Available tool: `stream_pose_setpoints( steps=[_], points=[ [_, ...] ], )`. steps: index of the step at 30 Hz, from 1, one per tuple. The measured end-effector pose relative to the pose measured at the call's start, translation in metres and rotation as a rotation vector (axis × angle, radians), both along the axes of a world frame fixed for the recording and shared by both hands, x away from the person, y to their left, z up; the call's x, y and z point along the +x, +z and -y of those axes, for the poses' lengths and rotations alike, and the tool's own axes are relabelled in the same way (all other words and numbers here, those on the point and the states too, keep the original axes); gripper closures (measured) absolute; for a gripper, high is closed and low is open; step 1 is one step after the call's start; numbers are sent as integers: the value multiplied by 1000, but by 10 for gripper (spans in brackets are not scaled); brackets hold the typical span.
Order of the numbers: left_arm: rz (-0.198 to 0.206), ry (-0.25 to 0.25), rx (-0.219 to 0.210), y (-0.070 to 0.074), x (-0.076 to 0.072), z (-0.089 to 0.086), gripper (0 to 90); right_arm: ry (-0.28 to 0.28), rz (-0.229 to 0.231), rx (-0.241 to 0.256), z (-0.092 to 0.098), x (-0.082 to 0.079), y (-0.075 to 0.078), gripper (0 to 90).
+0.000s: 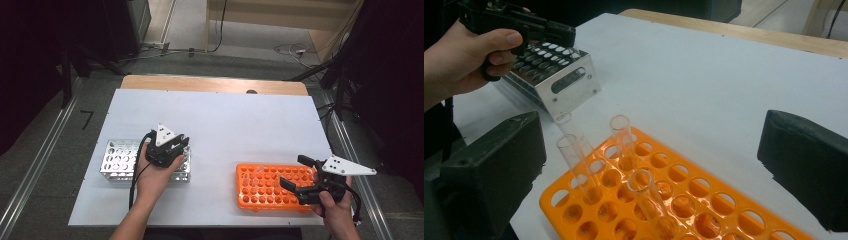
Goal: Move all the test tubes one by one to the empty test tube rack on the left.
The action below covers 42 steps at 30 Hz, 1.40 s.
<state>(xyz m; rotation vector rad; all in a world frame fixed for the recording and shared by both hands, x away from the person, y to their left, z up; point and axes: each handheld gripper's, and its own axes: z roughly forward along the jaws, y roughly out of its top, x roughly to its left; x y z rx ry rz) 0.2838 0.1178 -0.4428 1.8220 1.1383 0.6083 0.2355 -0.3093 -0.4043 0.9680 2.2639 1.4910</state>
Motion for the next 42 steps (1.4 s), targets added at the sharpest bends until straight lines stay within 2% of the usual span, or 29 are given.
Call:
stream_pose_setpoints(
  steps=[6,10,12,16,17,18,20,23,27,28,29,31,33,37,42],
  points=[
    [-42,-2,-16,1,2,-2,747,6,-9,-9,0,1,-3,0],
    [-44,-11,-39,2,2,-4,719,13,-23,-10,1,3,-7,0],
    [-33,-16,-55,3,0,-4,692,11,-25,-13,2,3,-9,16],
    [-12,-38,-99,8,-5,-5,574,17,-48,-24,3,6,-16,49],
    [-4,-40,-107,9,-6,-5,506,31,-65,-27,3,7,-20,79],
    [1,-48,-115,11,-8,-6,506,31,-65,-27,3,7,-20,79],
    [7,-58,-138,13,-12,-8,399,46,-85,-38,3,9,-25,126],
    [25,-82,-167,17,-19,-11,346,56,-99,-45,2,10,-28,161],
    [43,-114,-188,22,-31,-12,228,66,-132,-65,2,13,-37,229],
    [46,-126,-192,23,-33,-12,228,66,-132,-65,2,13,-37,229],
    [47,-134,-194,23,-34,-12,165,62,-142,-76,3,15,-41,267],
    [47,-153,-197,24,-38,-12,136,63,-147,-75,4,16,-43,277],
    [42,-179,-214,24,-40,-12,44,65,-167,-79,5,18,-47,330],
    [43,-229,-217,25,-45,-10,0,86,-184,-80,6,19,-49,379],
    [51,-246,-237,28,-49,-9,0,99,-204,-95,5,20,-51,485]
  ],
)
